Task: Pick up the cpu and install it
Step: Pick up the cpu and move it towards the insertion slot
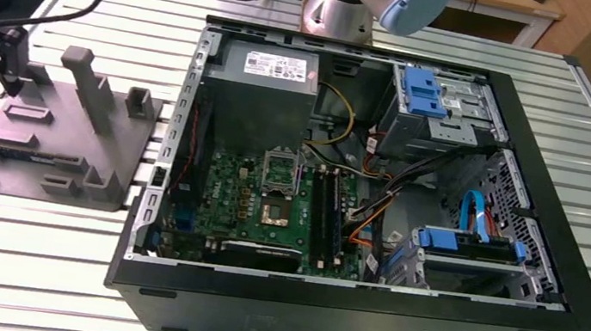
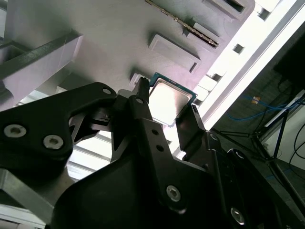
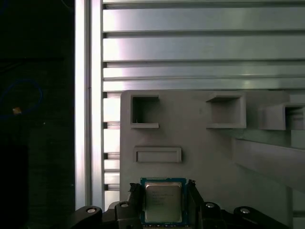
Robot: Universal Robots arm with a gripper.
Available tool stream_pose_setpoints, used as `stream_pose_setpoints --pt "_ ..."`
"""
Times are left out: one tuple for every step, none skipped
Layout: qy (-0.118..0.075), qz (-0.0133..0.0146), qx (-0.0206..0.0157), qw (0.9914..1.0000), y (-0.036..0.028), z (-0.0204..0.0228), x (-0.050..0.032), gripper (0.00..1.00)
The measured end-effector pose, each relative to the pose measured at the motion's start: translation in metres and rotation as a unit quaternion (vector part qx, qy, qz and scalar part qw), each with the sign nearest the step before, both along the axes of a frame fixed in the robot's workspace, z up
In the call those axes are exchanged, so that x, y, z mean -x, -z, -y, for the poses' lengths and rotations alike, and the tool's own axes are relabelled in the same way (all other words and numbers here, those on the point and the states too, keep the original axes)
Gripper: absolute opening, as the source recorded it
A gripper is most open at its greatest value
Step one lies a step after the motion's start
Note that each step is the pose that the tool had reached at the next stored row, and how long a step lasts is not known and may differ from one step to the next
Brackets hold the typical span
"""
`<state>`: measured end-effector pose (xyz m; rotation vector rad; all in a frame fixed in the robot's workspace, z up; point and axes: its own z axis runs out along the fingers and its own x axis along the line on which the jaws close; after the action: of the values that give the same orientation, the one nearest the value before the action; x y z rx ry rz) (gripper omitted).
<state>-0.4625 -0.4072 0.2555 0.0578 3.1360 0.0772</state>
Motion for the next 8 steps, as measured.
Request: stream_pose_setpoints --pt "0.0 0.0 0.0 1.0 -0.0006 0.0 0.0 0.47" --pt "0.0 0.0 0.0 1.0 -0.0011 0.0 0.0 0.47" --pt "0.0 0.0 0.0 1.0 -0.0016 0.0 0.0 0.47" --pt "0.0 -0.0001 0.0 1.0 -0.0022 0.0 0.0 0.47" --pt "0.0 0.0 0.0 1.0 -0.0027 0.0 0.0 0.47" --pt "0.0 0.0 0.0 1.0 -0.0033 0.0 0.0 0.47" --pt "0.0 0.0 0.0 1.0 -0.0039 0.0 0.0 0.47" --pt "0.0 0.0 0.0 1.0 -0.0045 0.0 0.0 0.47"
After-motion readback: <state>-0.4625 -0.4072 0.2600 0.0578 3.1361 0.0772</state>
